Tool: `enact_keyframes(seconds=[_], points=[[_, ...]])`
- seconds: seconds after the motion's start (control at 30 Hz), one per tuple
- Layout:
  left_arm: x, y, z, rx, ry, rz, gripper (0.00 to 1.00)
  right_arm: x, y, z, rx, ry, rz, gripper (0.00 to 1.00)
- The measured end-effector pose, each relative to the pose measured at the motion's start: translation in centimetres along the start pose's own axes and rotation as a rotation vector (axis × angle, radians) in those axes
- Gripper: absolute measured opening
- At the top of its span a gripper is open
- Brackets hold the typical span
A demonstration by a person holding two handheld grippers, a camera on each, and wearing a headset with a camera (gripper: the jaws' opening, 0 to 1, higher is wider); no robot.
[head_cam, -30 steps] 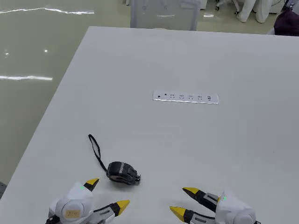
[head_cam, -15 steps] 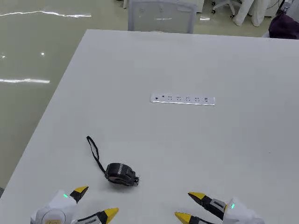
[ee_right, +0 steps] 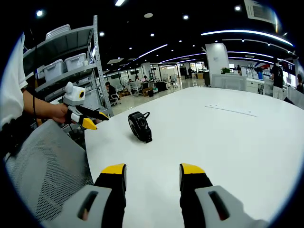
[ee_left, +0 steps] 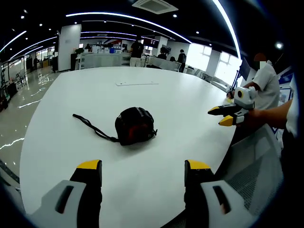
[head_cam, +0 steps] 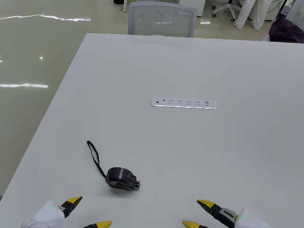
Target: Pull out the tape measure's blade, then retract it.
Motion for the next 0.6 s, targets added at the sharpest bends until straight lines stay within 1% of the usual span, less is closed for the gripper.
enact_keyframes(seconds=[0.17, 0.3, 0.37, 0.43, 0.5, 0.53, 0.6], points=[[-0.1, -0.4, 0.7, 0.004, -0.004, 0.011, 0.69, -0.1, -0.2, 0.5, 0.003, -0.011, 0.0, 0.46], [0.0, -0.6, 1.2, 0.017, -0.007, 0.033, 0.7, -0.4, 0.0, 0.9, 0.001, -0.015, 0.004, 0.47], [0.0, -0.7, 1.4, 0.021, -0.006, 0.042, 0.7, -0.5, -0.3, 1.0, -0.003, -0.014, 0.006, 0.48], [0.0, -0.8, 1.5, 0.022, -0.006, 0.045, 0.7, -0.7, -0.3, 1.2, -0.006, -0.016, 0.01, 0.48], [0.0, -0.9, 1.8, 0.025, -0.004, 0.046, 0.7, -0.6, -0.7, 1.5, -0.007, -0.021, 0.007, 0.49], [0.0, -0.9, 1.9, 0.035, -0.003, 0.05, 0.7, -0.7, -0.8, 1.7, -0.009, -0.023, 0.005, 0.5], [0.1, -0.9, 2.0, 0.041, -0.001, 0.057, 0.7, -0.7, -0.9, 2.0, -0.008, -0.028, 0.005, 0.51]])
Point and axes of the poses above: the centre of the closed fingertips' face, and the gripper's own axes: z roughly backward along the fingers, x roughly to its right, y roughly out of its top, the point moved 4 cm from there along z, roughly backward along the fingers, and after that the axes turned 5 degrees about x, right-handed, at the moved point
